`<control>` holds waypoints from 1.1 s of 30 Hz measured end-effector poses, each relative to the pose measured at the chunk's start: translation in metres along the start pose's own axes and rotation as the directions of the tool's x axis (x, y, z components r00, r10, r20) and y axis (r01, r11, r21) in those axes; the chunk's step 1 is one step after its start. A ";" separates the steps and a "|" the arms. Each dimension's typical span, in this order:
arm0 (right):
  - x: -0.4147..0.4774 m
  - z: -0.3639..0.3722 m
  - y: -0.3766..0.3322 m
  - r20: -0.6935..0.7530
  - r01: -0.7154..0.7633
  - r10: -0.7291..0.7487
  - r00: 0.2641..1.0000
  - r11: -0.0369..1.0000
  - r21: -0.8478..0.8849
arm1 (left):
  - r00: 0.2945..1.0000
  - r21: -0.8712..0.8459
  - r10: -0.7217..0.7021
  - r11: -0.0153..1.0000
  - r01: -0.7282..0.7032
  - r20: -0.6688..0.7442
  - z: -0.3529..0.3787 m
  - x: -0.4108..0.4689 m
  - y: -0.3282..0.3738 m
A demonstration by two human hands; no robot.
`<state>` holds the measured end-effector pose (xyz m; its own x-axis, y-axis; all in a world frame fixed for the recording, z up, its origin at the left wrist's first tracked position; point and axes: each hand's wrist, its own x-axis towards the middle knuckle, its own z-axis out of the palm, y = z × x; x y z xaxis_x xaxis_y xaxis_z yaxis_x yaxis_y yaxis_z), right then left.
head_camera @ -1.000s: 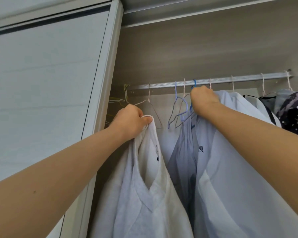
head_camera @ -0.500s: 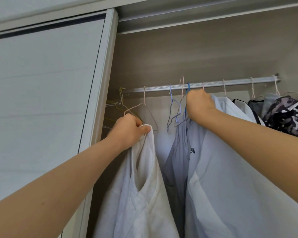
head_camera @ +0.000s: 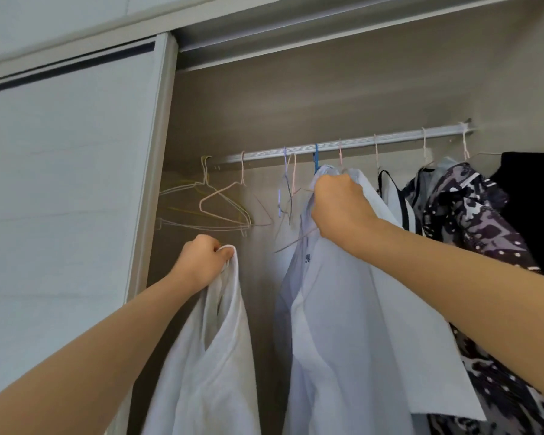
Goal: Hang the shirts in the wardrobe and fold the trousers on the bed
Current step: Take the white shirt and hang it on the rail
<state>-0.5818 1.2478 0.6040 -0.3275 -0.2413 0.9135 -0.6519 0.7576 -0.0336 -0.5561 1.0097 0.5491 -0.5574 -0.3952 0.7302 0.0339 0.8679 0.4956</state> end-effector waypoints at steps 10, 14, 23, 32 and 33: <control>-0.061 -0.050 0.057 0.055 -0.080 0.065 0.996 0.933 0.351 | 0.947 -0.023 -0.311 0.950 0.310 -0.085 0.001 -0.055 0.048; -0.089 -0.048 0.087 0.230 -0.190 0.074 0.970 0.820 0.540 | 0.905 -0.039 -0.404 0.914 0.403 -0.134 -0.001 -0.088 0.054; -0.156 -0.051 0.133 0.675 -0.672 -0.133 0.726 -0.343 0.656 | 0.834 -0.022 -0.488 0.866 0.500 -0.256 -0.039 -0.136 0.051; -0.182 -0.022 0.138 0.659 -0.633 -0.113 0.743 -0.437 0.639 | 0.814 -0.071 -0.531 0.845 0.531 -0.236 -0.078 -0.155 0.039; -0.184 -0.020 0.138 0.663 -0.635 -0.101 0.742 -0.425 0.645 | 0.813 -0.069 -0.536 0.842 0.535 -0.229 -0.082 -0.158 0.039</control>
<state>-0.5983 1.4088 0.4394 -0.6306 -0.6577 0.4120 0.0441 -0.5603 -0.8271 -0.3992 1.0810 0.4918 -0.2807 -0.8552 0.4357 -0.2122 0.4981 0.8408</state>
